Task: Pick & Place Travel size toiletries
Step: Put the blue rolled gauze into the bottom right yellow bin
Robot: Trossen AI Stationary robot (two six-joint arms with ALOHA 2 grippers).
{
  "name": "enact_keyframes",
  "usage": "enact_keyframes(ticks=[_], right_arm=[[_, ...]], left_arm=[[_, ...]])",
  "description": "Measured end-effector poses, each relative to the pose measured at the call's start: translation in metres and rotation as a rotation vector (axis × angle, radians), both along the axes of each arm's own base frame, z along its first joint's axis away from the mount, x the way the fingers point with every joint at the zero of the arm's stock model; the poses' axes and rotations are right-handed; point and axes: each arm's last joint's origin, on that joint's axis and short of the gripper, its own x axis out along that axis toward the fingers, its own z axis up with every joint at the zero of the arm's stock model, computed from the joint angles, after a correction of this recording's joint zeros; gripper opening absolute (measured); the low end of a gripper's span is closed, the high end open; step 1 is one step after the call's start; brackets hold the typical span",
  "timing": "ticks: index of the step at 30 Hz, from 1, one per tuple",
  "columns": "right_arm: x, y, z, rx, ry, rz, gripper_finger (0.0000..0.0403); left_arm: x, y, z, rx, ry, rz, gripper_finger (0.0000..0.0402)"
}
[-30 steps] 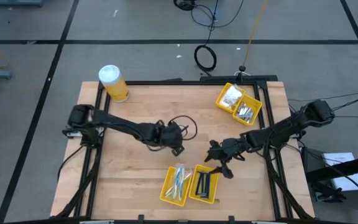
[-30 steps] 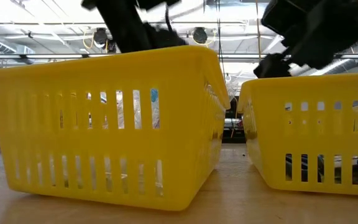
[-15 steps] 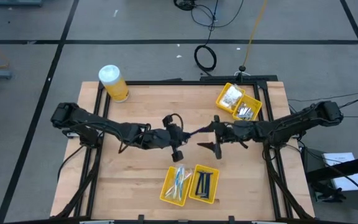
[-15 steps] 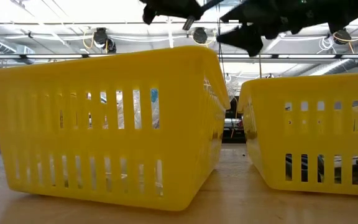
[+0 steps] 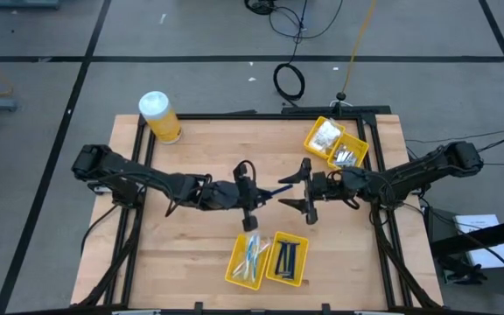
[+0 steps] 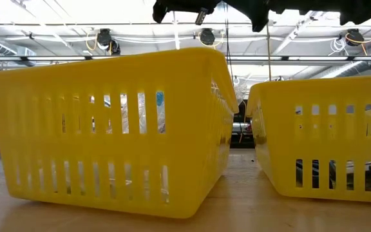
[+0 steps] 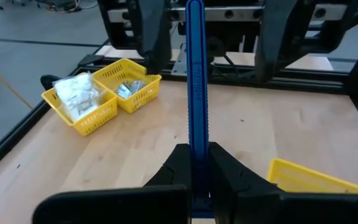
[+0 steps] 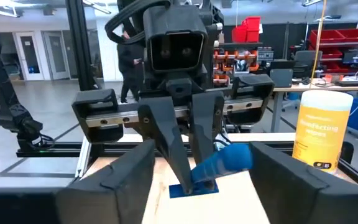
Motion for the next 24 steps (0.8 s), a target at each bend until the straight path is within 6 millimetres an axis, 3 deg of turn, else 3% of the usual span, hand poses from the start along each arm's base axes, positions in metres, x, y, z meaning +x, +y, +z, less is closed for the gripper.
enact_keyframes(ticks=[4,12,18,24], right_arm=[[0.0,-0.0001,0.0,-0.001,0.0,-0.001,0.0201],[-0.0001,0.0021,0.0,-0.049,-0.006,0.074,0.0027],[-0.0002,0.0027,0.0006,-0.051,-0.014,0.092,0.0023],[0.0002,0.0018,-0.0017,-0.077,0.009,0.075,0.0023]], left_arm=[[0.0006,0.0013,0.0002,-0.008,-0.002,-0.011,0.0011],[0.0033,-0.0002,0.0034,-0.02,-0.037,-0.084,0.0013],[0.0033,-0.0015,0.0036,-0.043,-0.037,-0.119,0.0037],[0.0031,-0.0052,0.0038,-0.183,-0.044,-0.141,0.0078]])
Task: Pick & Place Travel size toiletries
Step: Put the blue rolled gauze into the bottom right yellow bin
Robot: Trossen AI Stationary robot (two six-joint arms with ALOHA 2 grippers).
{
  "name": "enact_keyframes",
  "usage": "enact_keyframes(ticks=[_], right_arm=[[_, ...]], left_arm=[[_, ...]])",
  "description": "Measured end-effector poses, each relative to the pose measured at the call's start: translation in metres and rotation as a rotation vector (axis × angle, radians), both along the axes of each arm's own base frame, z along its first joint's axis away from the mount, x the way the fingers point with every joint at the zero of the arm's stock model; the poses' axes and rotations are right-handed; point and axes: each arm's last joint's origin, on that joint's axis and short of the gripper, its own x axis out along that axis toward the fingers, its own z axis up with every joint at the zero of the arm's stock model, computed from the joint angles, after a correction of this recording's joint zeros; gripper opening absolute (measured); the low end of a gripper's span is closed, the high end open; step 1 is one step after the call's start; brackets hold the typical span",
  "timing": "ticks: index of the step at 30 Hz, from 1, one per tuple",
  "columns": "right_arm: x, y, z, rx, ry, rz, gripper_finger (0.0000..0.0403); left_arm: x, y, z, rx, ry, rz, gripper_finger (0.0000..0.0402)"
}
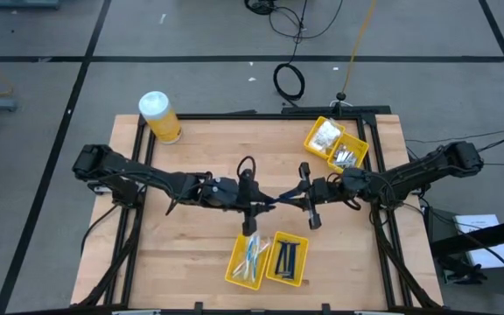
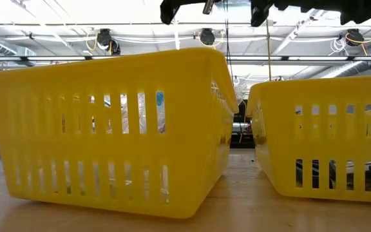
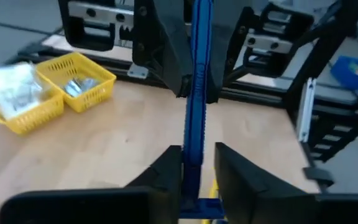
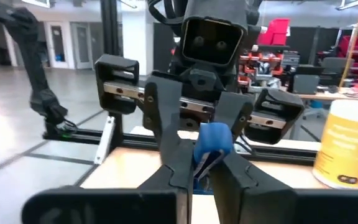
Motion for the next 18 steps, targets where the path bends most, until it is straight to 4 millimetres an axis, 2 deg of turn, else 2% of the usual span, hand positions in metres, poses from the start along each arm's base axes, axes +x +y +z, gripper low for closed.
enact_keyframes(ticks=[3,6,9,11,15,18], right_arm=[[0.0,-0.003,-0.003,0.005,0.031,-0.018,0.0023],[0.001,-0.004,-0.003,0.022,0.047,-0.022,0.0023],[0.001,-0.004,-0.008,0.042,0.101,-0.045,0.0023],[0.001,-0.004,-0.019,0.042,0.184,-0.049,0.0023],[0.0,-0.004,-0.021,0.084,0.237,-0.036,0.0023],[-0.002,0.003,-0.028,0.136,0.309,0.045,0.0023]], left_arm=[[0.0,-0.008,0.003,-0.028,-0.039,-0.019,0.0117],[-0.001,-0.013,0.006,0.022,-0.073,-0.02,0.0161],[0.0,-0.011,0.008,0.078,-0.094,0.066,0.0201],[-0.001,-0.01,0.011,0.08,-0.118,0.12,0.0224],[0.001,-0.006,0.012,0.081,-0.131,0.148,0.0262],[-0.002,-0.004,0.016,0.121,-0.133,0.147,0.0282]])
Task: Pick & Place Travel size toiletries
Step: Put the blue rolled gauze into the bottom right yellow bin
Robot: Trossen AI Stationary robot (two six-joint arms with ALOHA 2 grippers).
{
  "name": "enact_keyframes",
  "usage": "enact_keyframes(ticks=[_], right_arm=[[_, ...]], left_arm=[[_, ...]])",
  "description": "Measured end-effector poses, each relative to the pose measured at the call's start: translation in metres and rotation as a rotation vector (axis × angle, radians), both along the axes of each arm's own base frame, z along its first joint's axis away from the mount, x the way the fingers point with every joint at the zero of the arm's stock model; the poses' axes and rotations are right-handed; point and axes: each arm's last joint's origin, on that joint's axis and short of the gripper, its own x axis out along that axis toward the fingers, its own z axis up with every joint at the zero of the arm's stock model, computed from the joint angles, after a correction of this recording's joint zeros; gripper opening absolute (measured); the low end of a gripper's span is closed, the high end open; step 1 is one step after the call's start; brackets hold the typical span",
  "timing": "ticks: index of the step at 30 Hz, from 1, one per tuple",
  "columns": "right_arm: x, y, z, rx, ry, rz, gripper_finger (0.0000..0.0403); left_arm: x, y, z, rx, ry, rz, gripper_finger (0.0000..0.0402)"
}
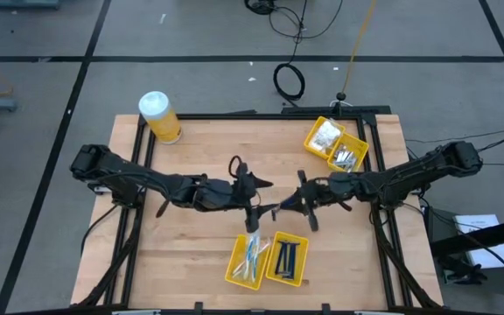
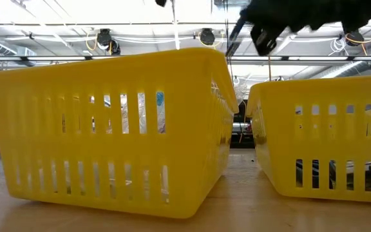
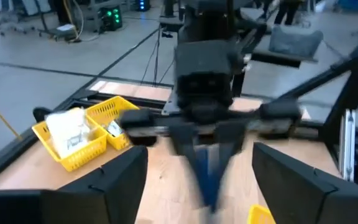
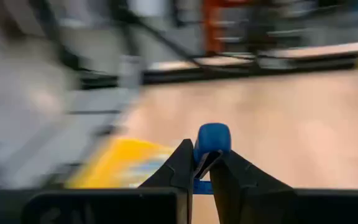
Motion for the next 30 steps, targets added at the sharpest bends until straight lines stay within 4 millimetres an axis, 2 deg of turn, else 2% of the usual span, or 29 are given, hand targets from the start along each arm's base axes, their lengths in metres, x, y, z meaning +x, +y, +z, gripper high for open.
enact_keyframes(ticks=[4,6,10,13,16,23,26,30], right_arm=[[-0.005,0.021,0.003,0.137,0.024,0.241,0.0023],[-0.009,0.033,-0.002,0.157,0.075,0.301,0.0023],[-0.018,0.058,-0.021,0.15,0.142,0.301,0.0023],[-0.022,0.069,-0.037,0.156,0.152,0.256,0.0034],[-0.023,0.075,-0.047,0.176,0.129,0.255,0.0064],[-0.02,0.077,-0.055,0.18,0.122,0.262,0.0159],[-0.019,0.074,-0.053,0.181,0.109,0.254,0.0199],[-0.023,0.07,-0.039,0.202,0.052,0.252,0.0234]], left_arm=[[-0.012,0.003,0.009,0.046,0.033,0.021,0.0297],[-0.016,0.006,0.01,0.048,0.059,0.064,0.03],[-0.02,0.009,0.008,0.033,0.09,0.123,0.0301],[-0.02,0.011,0.005,0.017,0.114,0.136,0.0301],[-0.019,0.014,0.003,0.002,0.118,0.149,0.0301],[-0.018,0.015,0.004,-0.03,0.108,0.162,0.0303],[-0.018,0.014,0.005,-0.038,0.088,0.16,0.0301],[-0.021,0.015,0.003,0.008,0.139,0.151,0.0304]])
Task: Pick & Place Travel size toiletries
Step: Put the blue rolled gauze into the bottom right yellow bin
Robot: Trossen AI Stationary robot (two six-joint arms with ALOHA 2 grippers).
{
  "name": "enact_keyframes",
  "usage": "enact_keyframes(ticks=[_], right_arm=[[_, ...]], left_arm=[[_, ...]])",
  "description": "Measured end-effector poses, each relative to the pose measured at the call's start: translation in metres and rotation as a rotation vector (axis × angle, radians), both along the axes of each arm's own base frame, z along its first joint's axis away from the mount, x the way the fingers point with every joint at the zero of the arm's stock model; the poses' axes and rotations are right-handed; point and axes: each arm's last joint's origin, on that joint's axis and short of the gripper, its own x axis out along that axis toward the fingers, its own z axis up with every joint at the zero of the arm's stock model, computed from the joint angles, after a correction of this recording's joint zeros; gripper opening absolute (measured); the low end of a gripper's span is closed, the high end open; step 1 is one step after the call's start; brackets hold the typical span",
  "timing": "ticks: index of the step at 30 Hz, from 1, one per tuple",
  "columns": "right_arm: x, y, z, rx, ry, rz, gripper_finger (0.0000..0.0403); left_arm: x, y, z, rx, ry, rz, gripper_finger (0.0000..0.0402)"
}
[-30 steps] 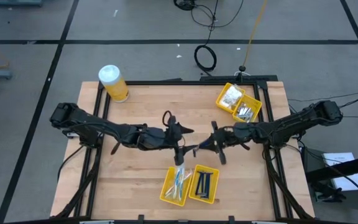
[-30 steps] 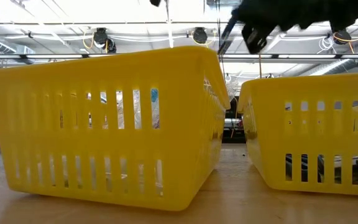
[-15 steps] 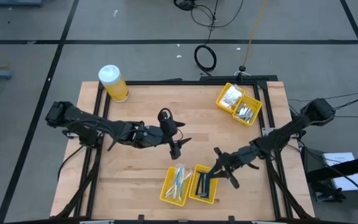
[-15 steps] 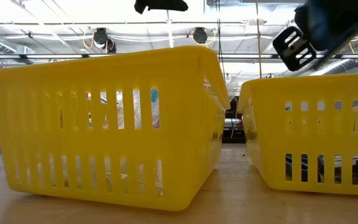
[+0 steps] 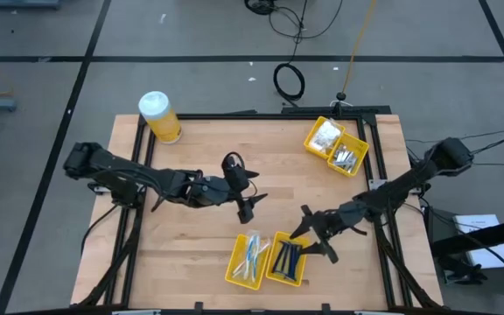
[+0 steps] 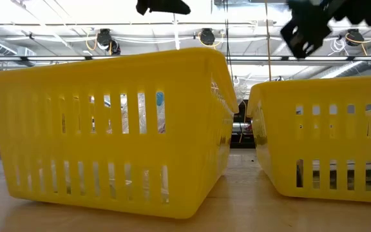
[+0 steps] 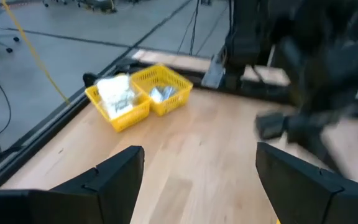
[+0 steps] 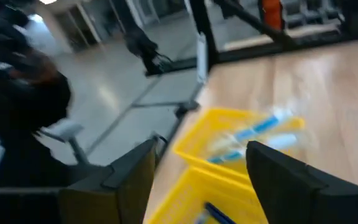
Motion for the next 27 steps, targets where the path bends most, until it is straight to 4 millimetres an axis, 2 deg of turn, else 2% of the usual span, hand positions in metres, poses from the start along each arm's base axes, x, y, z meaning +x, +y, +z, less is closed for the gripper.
enact_keyframes(ticks=[3,7,11,15,18,21,24,27], right_arm=[[-0.007,-0.003,0.017,0.026,-0.062,0.02,0.0247],[-0.025,-0.008,0.043,0.026,-0.185,0.138,0.0253],[-0.052,-0.018,0.072,-0.023,-0.35,0.257,0.0253],[-0.078,-0.032,0.087,-0.104,-0.445,0.265,0.0253],[-0.093,-0.04,0.09,-0.172,-0.474,0.263,0.0253],[-0.104,-0.046,0.088,-0.215,-0.447,0.257,0.0253],[-0.115,-0.055,0.089,-0.203,-0.413,0.167,0.0253],[-0.126,-0.063,0.09,-0.187,-0.4,0.074,0.0253]], left_arm=[[-0.009,0.0,0.003,0.014,0.046,-0.023,0.0307],[-0.033,0.0,0.019,0.023,0.078,-0.051,0.0308],[-0.068,0.003,0.033,0.078,0.175,-0.089,0.0308],[-0.091,0.004,0.034,0.033,0.195,-0.009,0.0308],[-0.104,0.002,0.019,0.09,0.165,0.049,0.0308],[-0.117,0.003,-0.01,0.096,0.104,0.082,0.0308],[-0.135,0.01,-0.045,0.064,0.032,0.08,0.0308],[-0.158,0.02,-0.067,-0.016,-0.106,0.054,0.0308]])
